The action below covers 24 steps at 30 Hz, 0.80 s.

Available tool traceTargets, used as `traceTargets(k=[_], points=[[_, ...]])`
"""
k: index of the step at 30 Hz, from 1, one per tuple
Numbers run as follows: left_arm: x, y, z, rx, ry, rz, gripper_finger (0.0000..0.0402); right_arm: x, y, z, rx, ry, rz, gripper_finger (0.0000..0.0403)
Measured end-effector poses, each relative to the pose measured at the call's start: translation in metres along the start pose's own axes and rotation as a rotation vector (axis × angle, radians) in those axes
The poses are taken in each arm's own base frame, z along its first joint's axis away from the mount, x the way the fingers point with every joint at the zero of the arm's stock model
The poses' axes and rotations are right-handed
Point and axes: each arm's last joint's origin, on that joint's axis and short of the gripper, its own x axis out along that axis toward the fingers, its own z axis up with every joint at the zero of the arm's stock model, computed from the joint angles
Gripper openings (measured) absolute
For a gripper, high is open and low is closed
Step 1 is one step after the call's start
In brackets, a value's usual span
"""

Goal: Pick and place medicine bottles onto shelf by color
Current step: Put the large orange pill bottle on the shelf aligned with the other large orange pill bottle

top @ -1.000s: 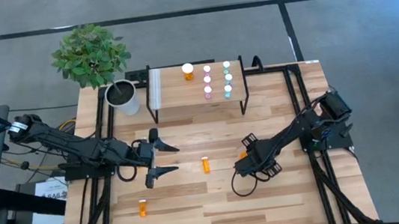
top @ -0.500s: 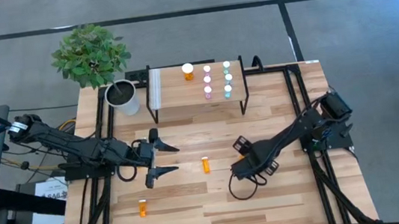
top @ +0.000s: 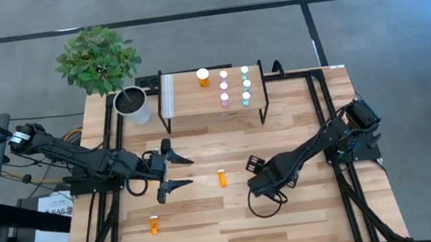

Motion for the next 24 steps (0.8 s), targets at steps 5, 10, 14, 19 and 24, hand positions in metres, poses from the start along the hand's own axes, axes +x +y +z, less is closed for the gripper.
traceTargets(k=[5,10,14,19,24], points=[[0.000,0.000,0.000,0.000,0.000,0.000,0.0265,0.000,-0.001,0.005,-0.056,-0.088,0.027,0.0269],[0.000,0.000,0.000,-0.001,0.000,0.000,0.0265,0.004,-0.003,0.005,-0.059,-0.126,0.037,0.0269],[0.000,0.000,0.000,-0.005,0.000,-0.009,0.0265,0.012,-0.001,0.005,-0.064,-0.170,0.057,0.0269],[0.000,0.000,0.000,-0.008,0.000,-0.010,0.0265,0.021,-0.004,0.001,-0.024,-0.186,0.041,0.0269],[0.000,0.000,0.000,-0.008,0.000,-0.010,0.0265,0.030,-0.003,-0.004,0.026,-0.176,0.050,0.0269]])
